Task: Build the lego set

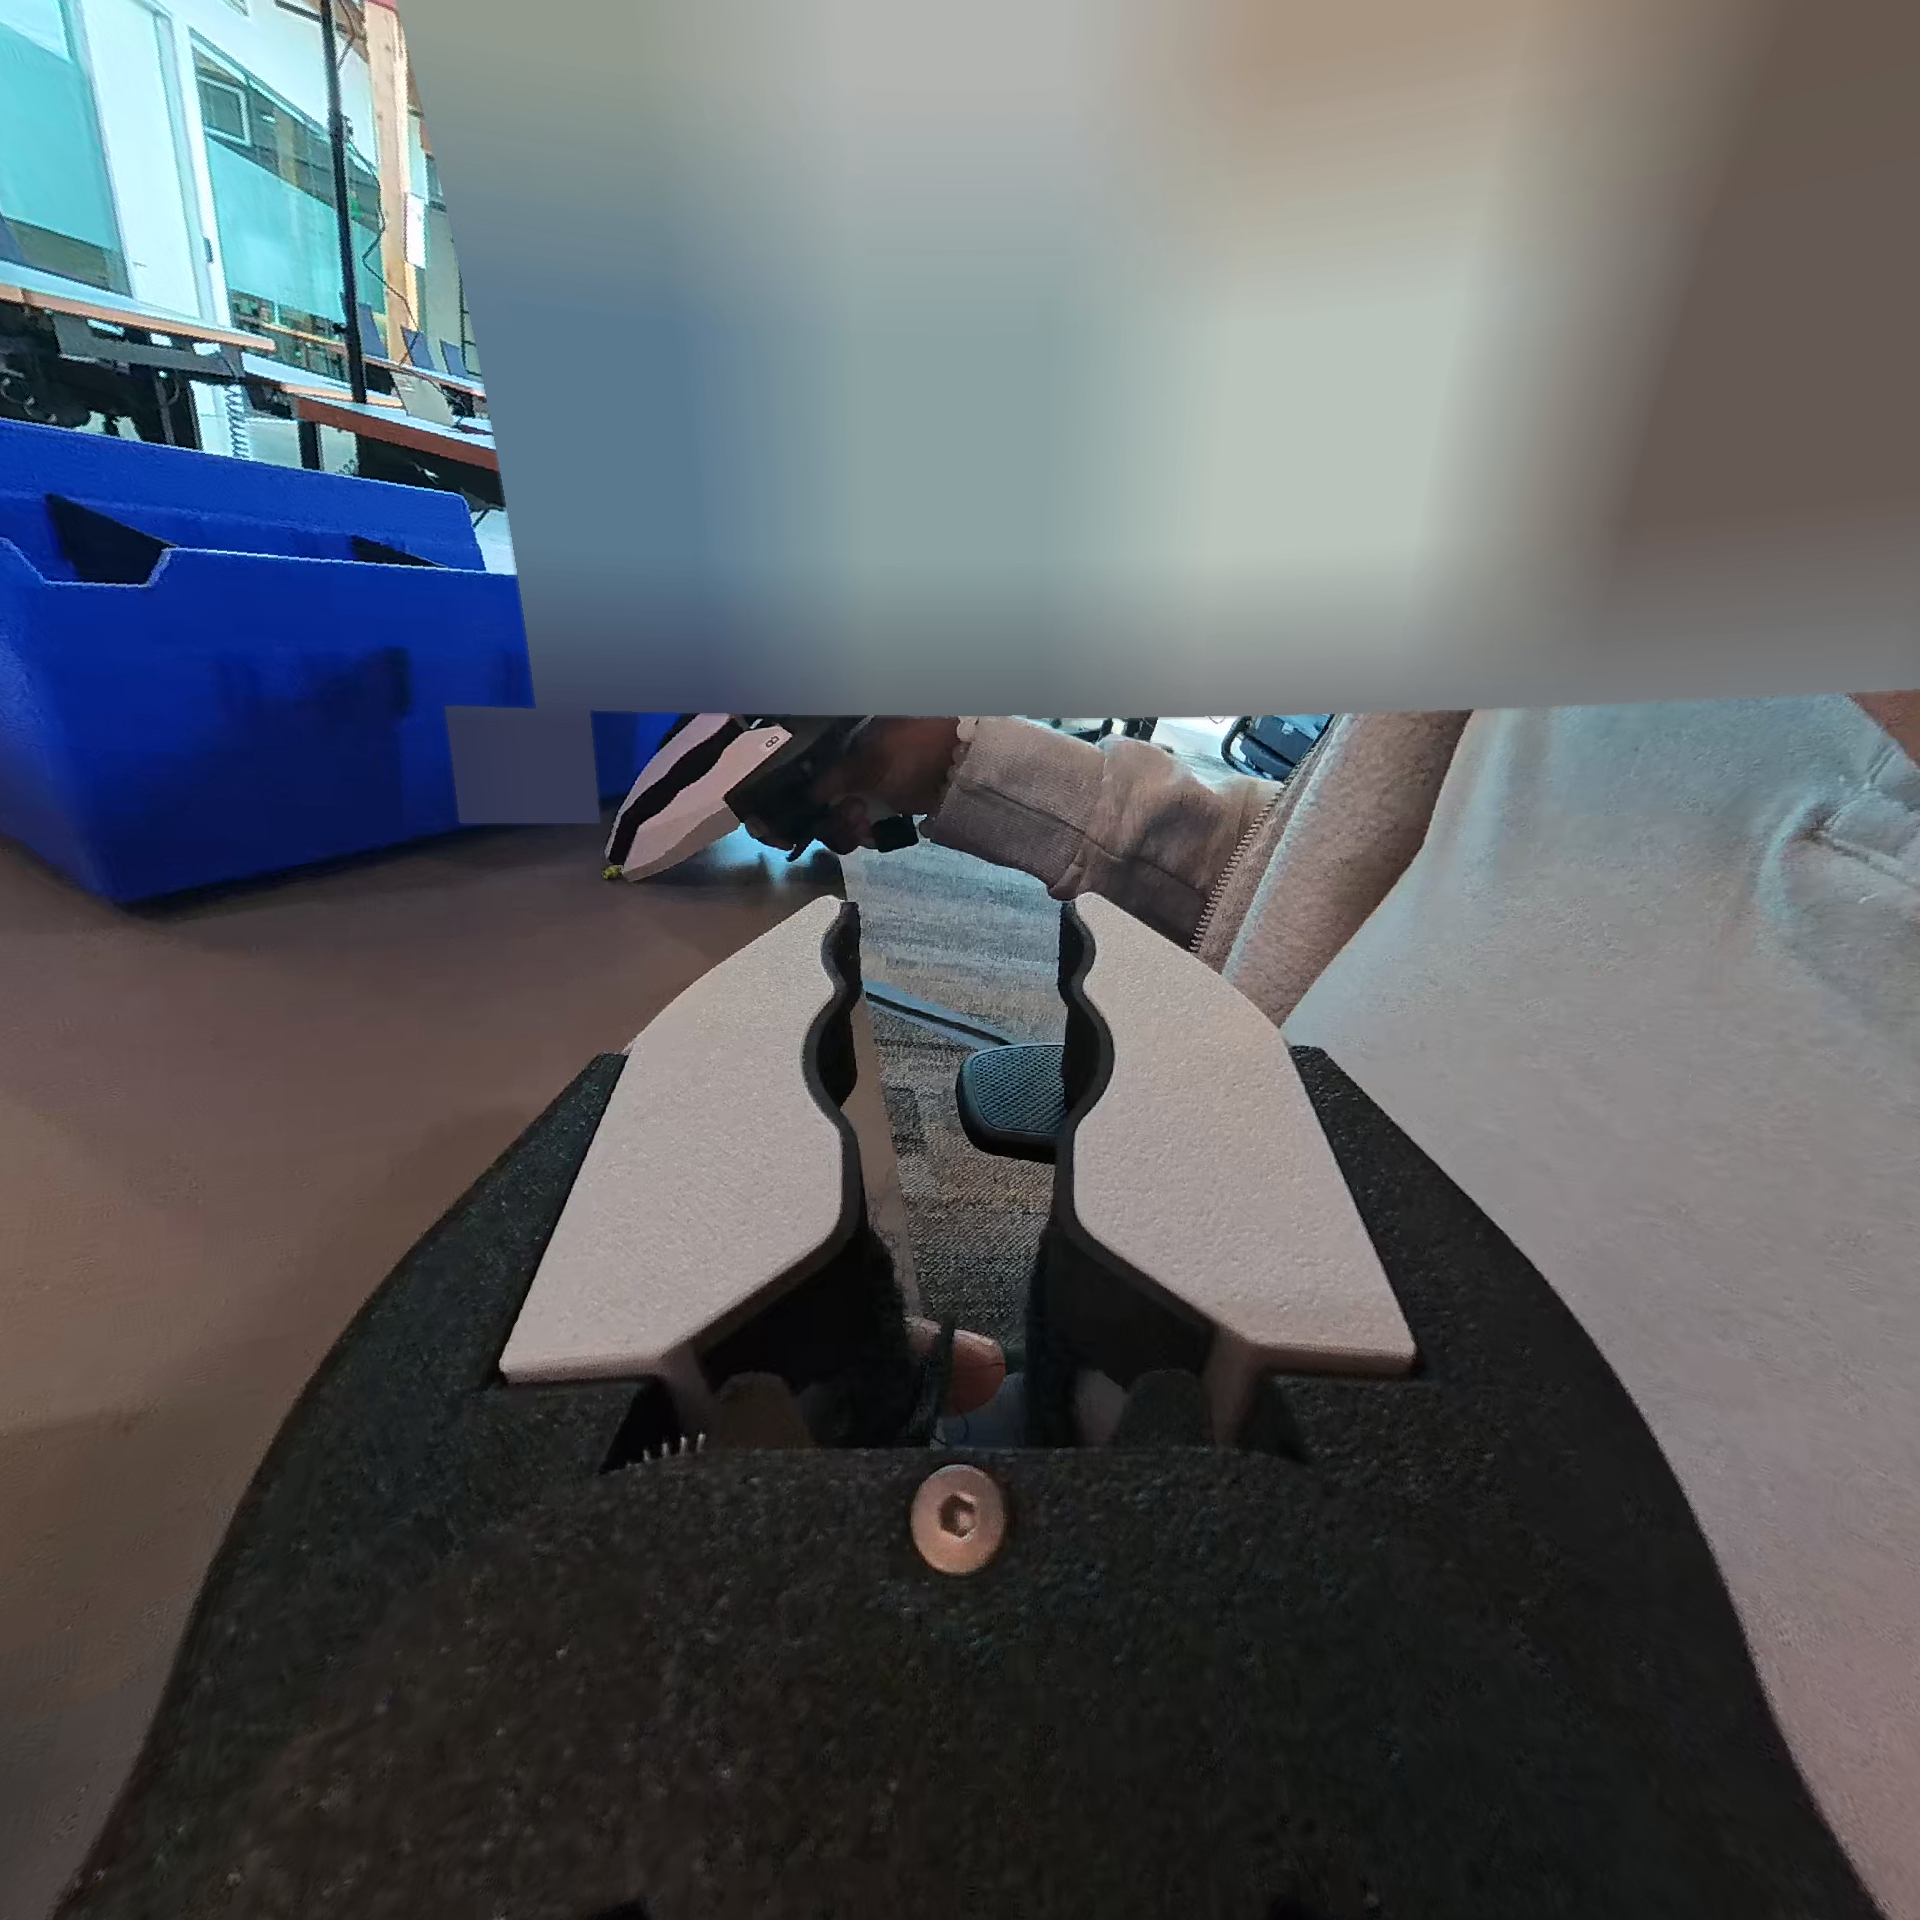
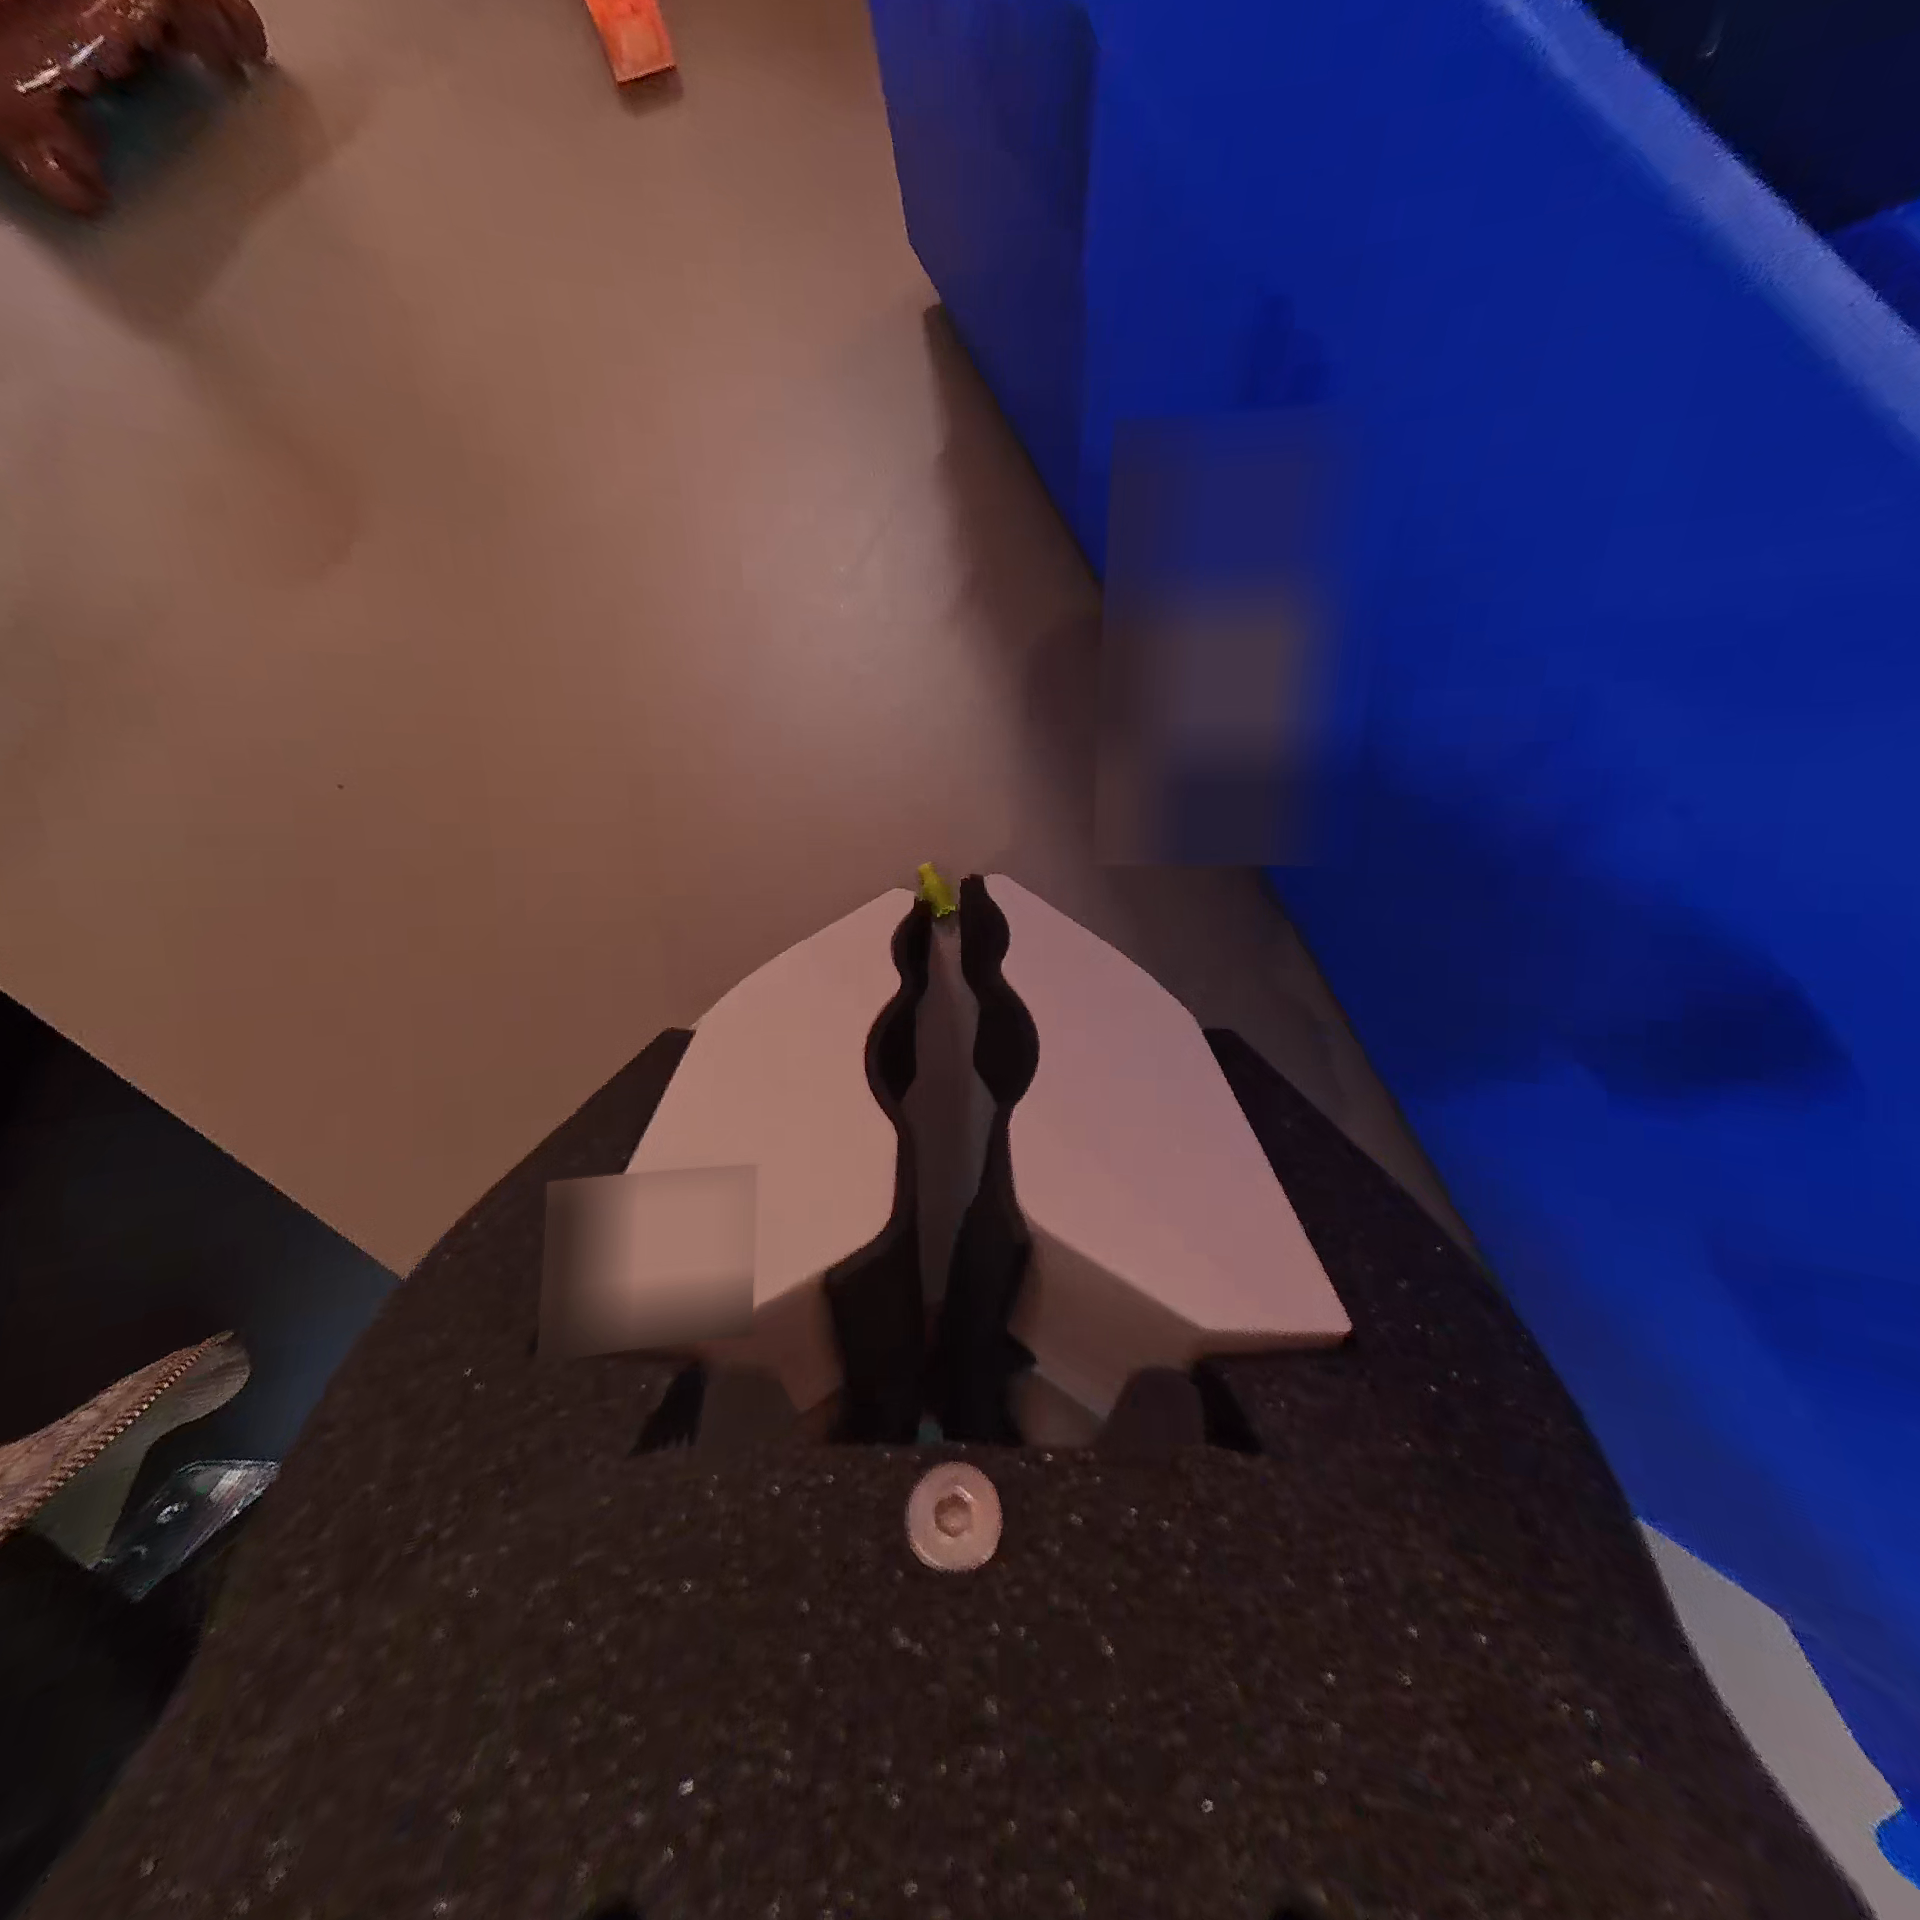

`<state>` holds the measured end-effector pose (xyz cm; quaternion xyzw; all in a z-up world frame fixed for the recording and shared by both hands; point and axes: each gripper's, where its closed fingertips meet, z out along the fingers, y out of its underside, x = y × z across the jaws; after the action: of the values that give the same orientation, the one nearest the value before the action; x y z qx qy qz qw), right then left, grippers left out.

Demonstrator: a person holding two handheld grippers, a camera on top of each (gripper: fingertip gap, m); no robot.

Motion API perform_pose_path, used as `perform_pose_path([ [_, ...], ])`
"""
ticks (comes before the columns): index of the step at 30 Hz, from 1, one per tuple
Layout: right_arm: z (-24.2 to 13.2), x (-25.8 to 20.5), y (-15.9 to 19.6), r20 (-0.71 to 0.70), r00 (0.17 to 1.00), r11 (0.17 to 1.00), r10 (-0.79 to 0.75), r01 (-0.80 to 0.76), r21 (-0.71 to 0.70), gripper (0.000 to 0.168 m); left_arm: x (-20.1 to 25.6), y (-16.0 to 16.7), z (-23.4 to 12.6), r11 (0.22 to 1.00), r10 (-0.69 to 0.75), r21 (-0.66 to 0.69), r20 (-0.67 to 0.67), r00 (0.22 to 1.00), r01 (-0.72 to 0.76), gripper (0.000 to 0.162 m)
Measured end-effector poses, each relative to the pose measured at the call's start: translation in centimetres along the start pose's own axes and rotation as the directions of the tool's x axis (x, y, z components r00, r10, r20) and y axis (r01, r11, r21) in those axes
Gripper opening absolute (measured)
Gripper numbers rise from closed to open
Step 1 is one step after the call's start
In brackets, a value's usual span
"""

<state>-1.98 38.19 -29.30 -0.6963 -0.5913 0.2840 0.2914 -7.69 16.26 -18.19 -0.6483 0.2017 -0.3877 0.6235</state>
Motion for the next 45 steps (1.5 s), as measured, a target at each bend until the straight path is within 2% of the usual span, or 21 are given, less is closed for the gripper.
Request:
perform_pose_path([
  [1,0.0,-0.1,0.1,0.010,1.000,1.000,-0.009,0.009,-0.004,0.007,0.0,0.0,0.0,1.000,-0.003,0.005,-0.002,1.000,0.003,0.036],
  [7,0.0,-0.2,-0.1,0.059,0.996,0.997,-0.072,0.073,-0.012,0.010,0.2,-0.1,-0.1,1.000,-0.008,0.008,-0.020,1.000,0.008,0.036],
  [21,0.3,0.1,0.0,0.110,0.989,0.995,0.101,-0.100,-0.012,0.004,-0.1,-0.1,0.0,1.000,-0.005,0.006,0.013,1.000,0.004,0.035],
  [24,0.3,-0.3,-0.1,0.094,0.995,0.999,0.046,-0.046,-0.001,0.004,-2.4,0.0,-0.3,0.996,-0.088,0.015,0.158,0.984,0.086,0.032],
  [27,0.3,-3.1,-1.6,0.143,0.987,0.994,-0.067,0.055,0.090,0.003,-4.8,0.6,-1.1,0.960,-0.281,0.062,0.261,0.923,0.275,0.032],
  [29,0.2,-6.8,-4.0,0.213,0.960,0.968,-0.184,0.140,0.207,0.003,-5.1,1.0,-1.1,0.902,-0.432,0.091,0.222,0.874,0.422,0.027],
  [32,-0.5,-13.8,-7.9,0.289,0.870,0.881,-0.400,0.278,0.382,0.003,-4.9,0.9,-1.0,0.800,-0.598,0.137,0.106,0.794,0.584,0.020],
  [36,-0.7,-20.0,-10.4,0.283,0.744,0.763,-0.605,0.439,0.475,0.003,-4.4,0.8,-1.3,0.743,-0.663,0.157,0.043,0.747,0.650,0.019],
  [39,-0.8,-21.8,-11.2,0.265,0.695,0.713,-0.668,0.495,0.497,0.003,-3.6,0.3,-1.7,0.726,-0.674,0.165,-0.015,0.738,0.667,0.018],
  [45,-0.7,-22.8,-11.3,0.249,0.670,0.687,-0.700,0.533,0.494,0.003,-3.1,0.1,-2.1,0.696,-0.694,0.173,-0.083,0.715,0.696,0.015],
])
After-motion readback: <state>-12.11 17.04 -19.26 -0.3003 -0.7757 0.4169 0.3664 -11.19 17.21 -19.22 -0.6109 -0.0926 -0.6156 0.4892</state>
